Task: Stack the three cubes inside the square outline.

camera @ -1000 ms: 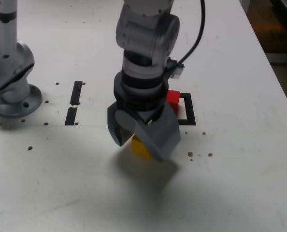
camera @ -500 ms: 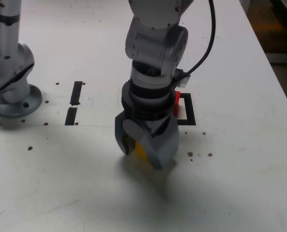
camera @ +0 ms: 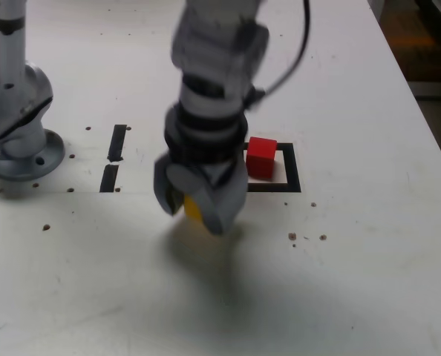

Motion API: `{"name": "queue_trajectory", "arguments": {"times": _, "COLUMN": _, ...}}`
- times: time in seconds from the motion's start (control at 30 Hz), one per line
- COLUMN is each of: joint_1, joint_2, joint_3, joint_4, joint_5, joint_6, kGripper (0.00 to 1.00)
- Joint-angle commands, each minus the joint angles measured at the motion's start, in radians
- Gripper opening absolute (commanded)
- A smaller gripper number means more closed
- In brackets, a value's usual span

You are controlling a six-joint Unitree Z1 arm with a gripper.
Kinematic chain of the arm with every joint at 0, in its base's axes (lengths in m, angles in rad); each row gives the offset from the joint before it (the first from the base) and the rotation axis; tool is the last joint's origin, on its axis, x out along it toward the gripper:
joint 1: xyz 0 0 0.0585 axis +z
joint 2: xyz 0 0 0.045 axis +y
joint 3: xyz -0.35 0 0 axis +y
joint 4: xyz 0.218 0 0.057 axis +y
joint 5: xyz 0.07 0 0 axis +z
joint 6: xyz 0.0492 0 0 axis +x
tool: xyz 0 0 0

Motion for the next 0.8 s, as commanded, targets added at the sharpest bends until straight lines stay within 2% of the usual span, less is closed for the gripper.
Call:
{"name": "queue_trajectory", "arguments": {"times": 0.0, "joint_1": -0.001, "joint_2": -0.023, "joint_3": -0.028, "joint_4": 0.039, "joint_5": 0.017, "joint_6": -0.022, "kGripper": 0.06}}
{"name": "queue_trajectory", "arguments": {"times": 0.17, "joint_1": 0.037, "joint_2": -0.065, "joint_3": -0.139, "joint_4": 0.159, "joint_5": 0.055, "joint_6": -0.050, "kGripper": 0.06}}
{"name": "queue_trajectory", "arguments": {"times": 0.3, "joint_1": 0.107, "joint_2": -0.073, "joint_3": -0.212, "joint_4": 0.193, "joint_5": 0.063, "joint_6": -0.039, "kGripper": 0.06}}
{"name": "queue_trajectory", "arguments": {"times": 0.6, "joint_1": 0.282, "joint_2": -0.057, "joint_3": -0.237, "joint_4": 0.141, "joint_5": 0.050, "joint_6": -0.030, "kGripper": 0.06}}
{"name": "queue_trajectory", "arguments": {"times": 0.77, "joint_1": 0.330, "joint_2": -0.028, "joint_3": -0.238, "joint_4": 0.094, "joint_5": 0.031, "joint_6": -0.017, "kGripper": 0.07}}
